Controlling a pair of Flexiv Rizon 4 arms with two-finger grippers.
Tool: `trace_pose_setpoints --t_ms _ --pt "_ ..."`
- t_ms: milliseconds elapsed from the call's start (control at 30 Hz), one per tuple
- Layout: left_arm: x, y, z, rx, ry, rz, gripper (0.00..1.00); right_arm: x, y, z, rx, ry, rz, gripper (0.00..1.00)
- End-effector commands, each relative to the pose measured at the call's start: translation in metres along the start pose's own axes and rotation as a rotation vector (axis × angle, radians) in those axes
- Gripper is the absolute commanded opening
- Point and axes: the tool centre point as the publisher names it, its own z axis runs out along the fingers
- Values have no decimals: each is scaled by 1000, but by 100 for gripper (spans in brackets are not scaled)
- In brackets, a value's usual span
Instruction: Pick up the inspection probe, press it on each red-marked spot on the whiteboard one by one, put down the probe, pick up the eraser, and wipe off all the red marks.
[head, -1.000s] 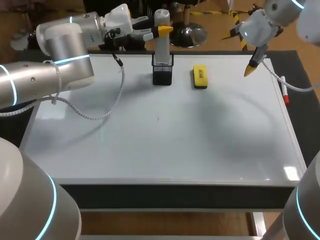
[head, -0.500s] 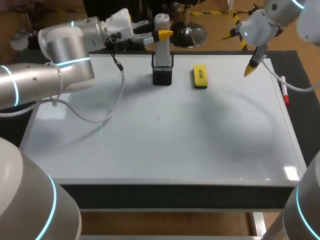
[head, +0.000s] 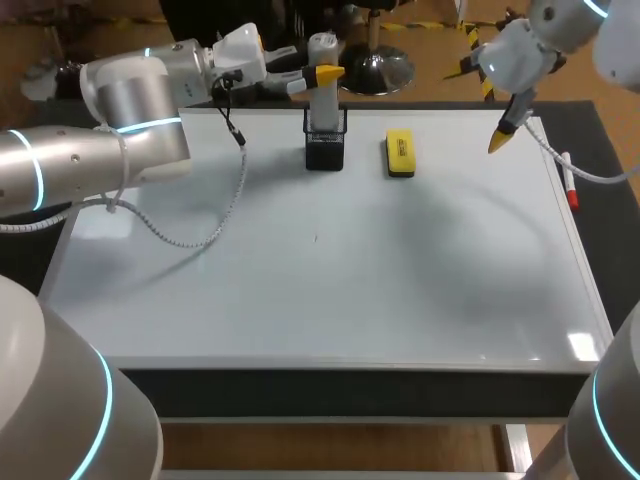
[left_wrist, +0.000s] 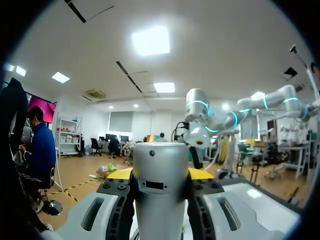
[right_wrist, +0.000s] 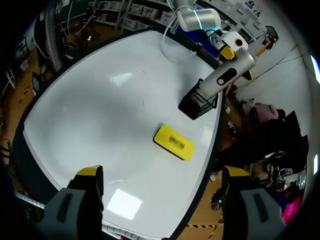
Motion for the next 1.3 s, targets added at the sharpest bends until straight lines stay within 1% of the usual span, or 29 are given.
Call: trace_pose_setpoints --t_ms 33,133,300,500,700,1300 --pt "-8 9 1 8 14 -7 0 0 0 0 2 3 -1 100" --pt "-11 14 1 13 5 -28 0 0 0 0 2 3 -1 100" --pt "-16 23 0 15 0 -24 0 0 0 0 2 3 -1 100" --pt "-20 33 -1 22 33 -21 0 0 0 0 2 3 -1 100" --pt "-23 43 -1 17 32 -32 0 0 0 0 2 3 -1 100" --pt "-23 57 -1 34 29 -29 0 0 0 0 2 3 -1 100"
